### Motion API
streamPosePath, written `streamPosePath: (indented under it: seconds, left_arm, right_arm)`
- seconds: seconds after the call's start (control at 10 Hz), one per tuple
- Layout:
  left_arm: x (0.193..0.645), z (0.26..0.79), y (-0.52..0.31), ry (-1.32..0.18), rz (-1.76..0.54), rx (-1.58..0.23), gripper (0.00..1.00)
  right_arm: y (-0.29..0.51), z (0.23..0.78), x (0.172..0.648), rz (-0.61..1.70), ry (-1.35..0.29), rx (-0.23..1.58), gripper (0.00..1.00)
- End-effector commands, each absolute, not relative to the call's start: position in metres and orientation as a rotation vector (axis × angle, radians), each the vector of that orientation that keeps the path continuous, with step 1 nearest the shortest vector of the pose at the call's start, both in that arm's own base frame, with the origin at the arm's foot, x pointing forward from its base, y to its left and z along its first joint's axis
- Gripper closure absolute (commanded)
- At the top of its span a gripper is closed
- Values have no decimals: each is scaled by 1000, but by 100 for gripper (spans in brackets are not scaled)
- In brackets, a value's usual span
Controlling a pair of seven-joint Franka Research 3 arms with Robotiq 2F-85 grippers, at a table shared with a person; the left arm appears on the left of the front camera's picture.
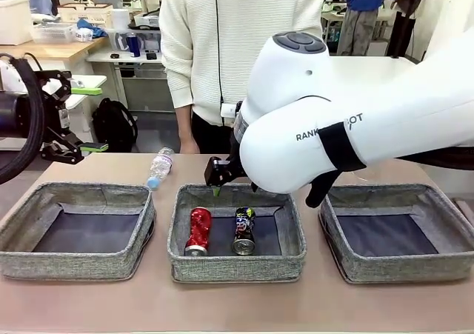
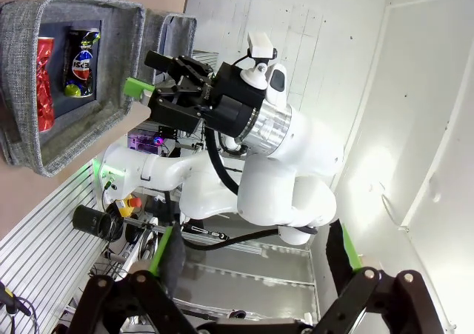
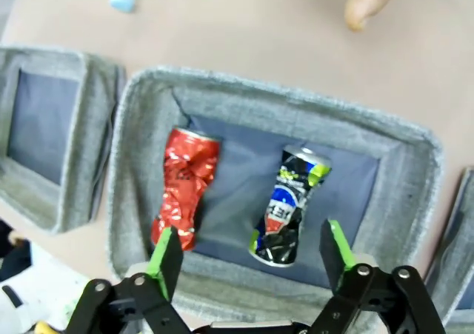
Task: Sort the waste into the appropriate baskets.
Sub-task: Place the picked waste into the Fabric basket indicated by the person.
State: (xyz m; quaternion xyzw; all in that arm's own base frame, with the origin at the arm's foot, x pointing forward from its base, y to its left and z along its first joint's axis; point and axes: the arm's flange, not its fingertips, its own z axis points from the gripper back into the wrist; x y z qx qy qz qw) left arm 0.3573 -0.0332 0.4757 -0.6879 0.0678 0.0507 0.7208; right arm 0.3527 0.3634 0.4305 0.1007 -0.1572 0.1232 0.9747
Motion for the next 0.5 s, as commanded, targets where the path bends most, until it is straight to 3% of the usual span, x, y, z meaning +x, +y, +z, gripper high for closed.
streamPosePath:
  seconds: [0.0, 0.3, 0.4]
  left_arm:
    - [356, 479, -35, 147, 112, -1542, 0]
    - [356, 479, -35, 147, 112, -1542, 0]
    - [356, 479, -35, 147, 112, -1542, 0]
  right_arm:
    - [362, 437, 353, 225, -310, 205, 0]
    - [355, 446, 353, 217, -305, 262, 0]
    - [337, 470, 348, 260, -243, 447, 0]
